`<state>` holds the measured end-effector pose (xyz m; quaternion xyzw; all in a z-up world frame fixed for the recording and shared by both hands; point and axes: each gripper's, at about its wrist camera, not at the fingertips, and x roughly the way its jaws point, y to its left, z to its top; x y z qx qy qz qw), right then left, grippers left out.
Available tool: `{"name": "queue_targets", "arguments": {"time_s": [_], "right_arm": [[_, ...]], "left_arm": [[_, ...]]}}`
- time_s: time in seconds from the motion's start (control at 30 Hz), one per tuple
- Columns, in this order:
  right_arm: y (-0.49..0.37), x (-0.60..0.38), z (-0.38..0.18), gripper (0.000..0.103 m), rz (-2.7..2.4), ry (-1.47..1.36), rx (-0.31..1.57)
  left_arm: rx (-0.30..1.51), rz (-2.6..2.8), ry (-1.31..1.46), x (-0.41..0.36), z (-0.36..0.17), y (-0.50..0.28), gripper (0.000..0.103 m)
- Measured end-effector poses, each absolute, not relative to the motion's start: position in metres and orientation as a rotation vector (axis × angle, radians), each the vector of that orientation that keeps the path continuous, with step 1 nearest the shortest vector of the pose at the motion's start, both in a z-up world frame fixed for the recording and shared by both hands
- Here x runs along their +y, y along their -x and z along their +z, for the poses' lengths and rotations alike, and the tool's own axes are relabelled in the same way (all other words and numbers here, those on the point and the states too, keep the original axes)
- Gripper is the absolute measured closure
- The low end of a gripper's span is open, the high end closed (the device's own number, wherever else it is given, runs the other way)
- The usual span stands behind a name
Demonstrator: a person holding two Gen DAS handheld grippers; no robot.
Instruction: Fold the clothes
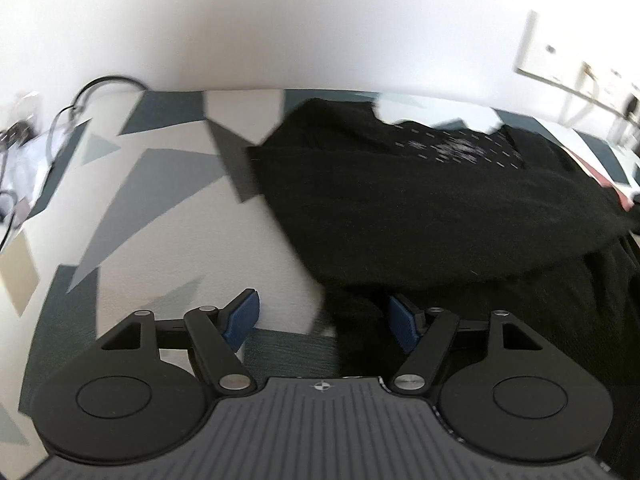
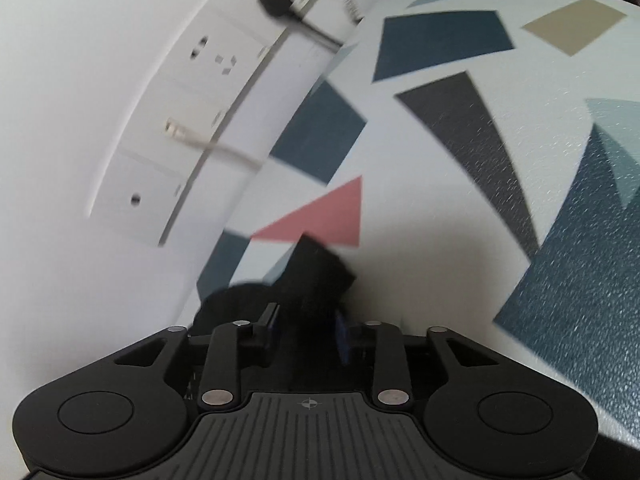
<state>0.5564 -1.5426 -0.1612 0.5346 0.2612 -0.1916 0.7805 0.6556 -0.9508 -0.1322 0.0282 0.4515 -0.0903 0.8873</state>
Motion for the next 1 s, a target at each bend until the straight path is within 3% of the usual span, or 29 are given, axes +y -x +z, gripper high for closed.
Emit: {"name": "queue_targets", "arguments": {"time_s": [0.07, 0.13, 0.37, 0.5, 0.53, 0.6, 0.63, 0.67, 0.83, 1.0], "right_arm": [[-0.559, -1.542, -0.161, 0.076, -0.415, -1.144, 0.556], [-0.567, -1.540, -0.158, 0.096, -0.403, -1.097, 0.571], [-0.599, -1.474, -0.109, 0.097, -0.219, -0.629, 0.563], [-0.622, -1.414, -0.110, 0.097, -0.028, -0.393, 0.653], [-0.629, -1.400, -0.116, 0.095, 0.018, -0.359, 0.692], [-0.632, -1.382, -0.125, 0.074, 0.035, -0.319, 0.755], [-0.631, -1.376, -0.126, 0.052, 0.020, -0.310, 0.778], [-0.630, -1.370, -0.127, 0.048, 0.005, -0.300, 0.802], [-0.580, -1.405, -0.098, 0.042, -0.127, -0.452, 0.662], [-0.494, -1.467, -0.095, 0.042, -0.458, -0.558, 0.612]], "left_arm": [[0.940, -0.159, -0.043, -0.944, -0.132, -0.658, 0.032], [0.939, -0.159, -0.041, -0.939, -0.133, -0.657, 0.032], [0.928, -0.170, -0.046, -0.938, -0.134, -0.651, 0.032], [0.925, -0.177, -0.051, -0.939, -0.134, -0.647, 0.032], [0.927, -0.182, -0.052, -0.939, -0.134, -0.647, 0.032], [0.932, -0.195, -0.049, -0.939, -0.133, -0.646, 0.031], [0.936, -0.207, -0.041, -0.938, -0.133, -0.645, 0.030], [0.936, -0.218, -0.033, -0.937, -0.132, -0.644, 0.030], [0.915, -0.267, -0.048, -0.945, -0.124, -0.631, 0.030], [0.893, -0.390, -0.091, -0.976, -0.116, -0.613, 0.029]]}}
